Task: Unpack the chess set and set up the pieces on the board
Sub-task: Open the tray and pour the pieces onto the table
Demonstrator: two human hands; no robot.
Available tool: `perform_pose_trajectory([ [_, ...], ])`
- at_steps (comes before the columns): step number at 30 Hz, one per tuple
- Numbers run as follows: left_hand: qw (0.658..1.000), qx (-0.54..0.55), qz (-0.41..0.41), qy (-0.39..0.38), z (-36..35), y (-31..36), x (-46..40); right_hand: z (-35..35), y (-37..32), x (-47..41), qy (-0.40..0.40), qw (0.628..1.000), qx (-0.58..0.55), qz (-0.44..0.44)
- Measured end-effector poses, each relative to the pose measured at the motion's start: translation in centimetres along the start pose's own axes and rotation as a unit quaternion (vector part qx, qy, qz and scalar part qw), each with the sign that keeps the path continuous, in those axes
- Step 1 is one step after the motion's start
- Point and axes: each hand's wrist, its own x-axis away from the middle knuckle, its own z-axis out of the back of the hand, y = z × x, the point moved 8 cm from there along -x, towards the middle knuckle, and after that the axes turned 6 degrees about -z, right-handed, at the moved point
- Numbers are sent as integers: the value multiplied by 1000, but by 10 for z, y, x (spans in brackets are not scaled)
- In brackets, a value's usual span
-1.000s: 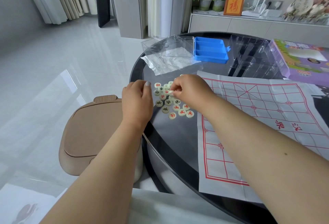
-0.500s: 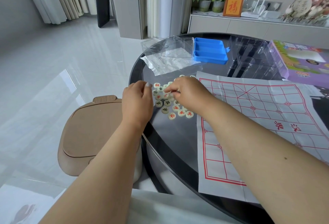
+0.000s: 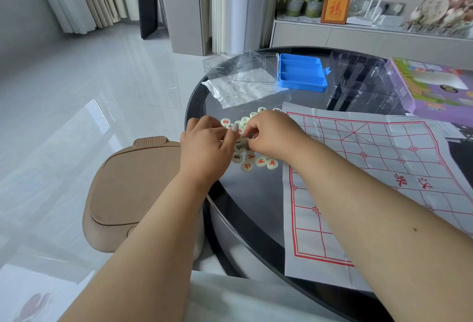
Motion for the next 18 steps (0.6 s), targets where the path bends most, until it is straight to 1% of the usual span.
perform_pose_trajectory([
  [3,1000,13,14,3,0,-3,0,1,-1,-2,-16,999,21,-18],
  [9,999,40,26,7,1,-5,-1,1,1,-2,-51,998,11,-37],
  [12,998,46,29,9,2,-5,-1,4,-1,-1,-39,999,0,-36],
  [16,998,50,30,12,2,-6,0,13,-3,2,1,999,-19,-34],
  [18,998,54,31,14,3,-6,0,13,-4,1,-11,999,0,-35],
])
